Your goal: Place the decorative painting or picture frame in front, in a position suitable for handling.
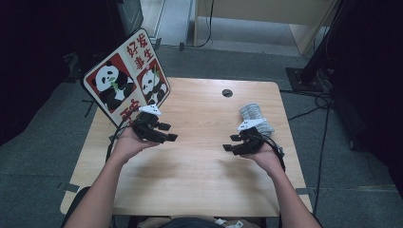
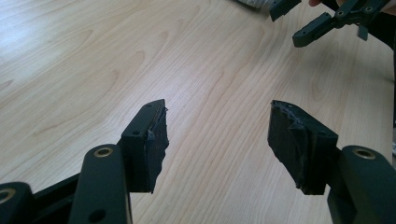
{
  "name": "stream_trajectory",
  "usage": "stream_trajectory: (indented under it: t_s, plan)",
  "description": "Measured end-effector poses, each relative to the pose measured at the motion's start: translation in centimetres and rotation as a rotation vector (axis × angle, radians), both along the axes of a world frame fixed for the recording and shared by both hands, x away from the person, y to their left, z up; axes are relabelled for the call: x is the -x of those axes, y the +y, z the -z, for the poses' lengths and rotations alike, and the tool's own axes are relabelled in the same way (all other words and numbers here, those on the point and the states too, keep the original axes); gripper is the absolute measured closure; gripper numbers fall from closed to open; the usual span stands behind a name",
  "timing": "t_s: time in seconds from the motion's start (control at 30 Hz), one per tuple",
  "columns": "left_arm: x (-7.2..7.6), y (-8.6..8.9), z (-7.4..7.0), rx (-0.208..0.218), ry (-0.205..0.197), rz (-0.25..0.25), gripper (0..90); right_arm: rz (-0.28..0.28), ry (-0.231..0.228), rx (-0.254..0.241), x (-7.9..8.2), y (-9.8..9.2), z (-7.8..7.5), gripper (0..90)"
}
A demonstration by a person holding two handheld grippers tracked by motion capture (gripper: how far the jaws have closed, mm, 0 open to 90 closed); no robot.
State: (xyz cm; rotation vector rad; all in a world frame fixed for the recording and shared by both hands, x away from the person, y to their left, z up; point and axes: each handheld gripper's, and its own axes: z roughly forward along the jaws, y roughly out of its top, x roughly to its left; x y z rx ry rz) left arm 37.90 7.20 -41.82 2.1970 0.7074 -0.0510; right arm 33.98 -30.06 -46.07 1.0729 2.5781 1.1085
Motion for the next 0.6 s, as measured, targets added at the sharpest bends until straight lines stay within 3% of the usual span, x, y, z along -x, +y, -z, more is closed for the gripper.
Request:
stream_trajectory:
  t_s: [0.6]
  plan:
    - [0.3, 4.2, -1.7, 0.057, -0.034, -0.055, 42.1, -0.025, 0.010, 0.010, 0.2, 0.6, 0.0, 43.0]
